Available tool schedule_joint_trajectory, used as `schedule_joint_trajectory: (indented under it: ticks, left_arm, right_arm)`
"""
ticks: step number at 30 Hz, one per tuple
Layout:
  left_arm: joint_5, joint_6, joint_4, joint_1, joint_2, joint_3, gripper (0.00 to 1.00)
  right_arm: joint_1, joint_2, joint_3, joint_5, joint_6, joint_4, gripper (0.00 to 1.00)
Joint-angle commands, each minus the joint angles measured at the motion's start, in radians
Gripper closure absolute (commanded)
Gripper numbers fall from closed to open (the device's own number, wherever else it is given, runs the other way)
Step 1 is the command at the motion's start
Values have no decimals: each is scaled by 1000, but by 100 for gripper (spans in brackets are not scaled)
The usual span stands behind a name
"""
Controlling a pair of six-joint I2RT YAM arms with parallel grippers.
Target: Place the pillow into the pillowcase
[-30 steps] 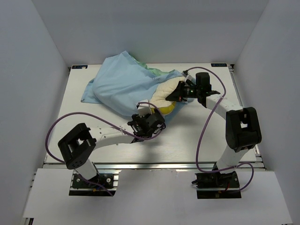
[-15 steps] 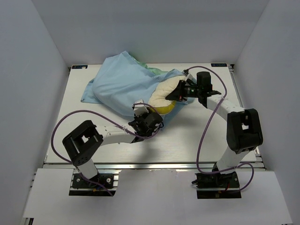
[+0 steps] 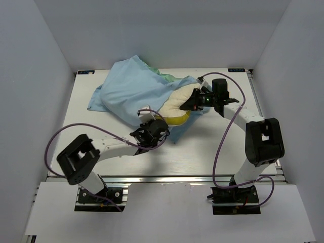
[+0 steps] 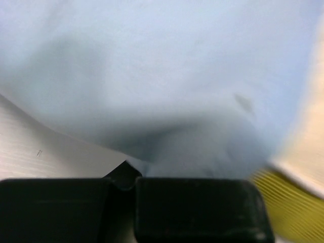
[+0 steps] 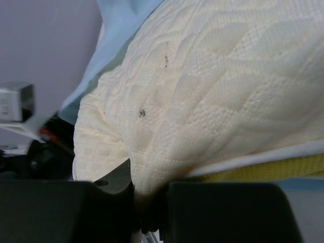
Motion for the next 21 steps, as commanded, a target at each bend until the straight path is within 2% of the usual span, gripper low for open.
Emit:
schedule_joint_trajectory:
  ticks: [1,4,8,12,16,20,21]
  left_arm:
    - [100,128,70,-8,-182,-18,100]
    - [275,235,9,-13,-253,43,100]
    - [482,287,-160,-20,-301,143,100]
    - [608,329,-306,-19,-302,260,100]
    - [699,378,-467,-20,-240,371,100]
    - [759,373,-489,-20,-262,468,100]
    - [760,373,-517,-20,-267,527,100]
  right_arm:
    - [-2,-10,71,68,-130,-28,100]
    - [2,30,91,82,-152,-33,100]
    - [29,41,120,114,-169,-22,100]
    - [109,21,154,131,-167,-4,100]
    - [192,0,205,169,-157,33,100]
    - [285,33,252,298,-205,20,100]
    - [316,49,267,354,-259,-12,100]
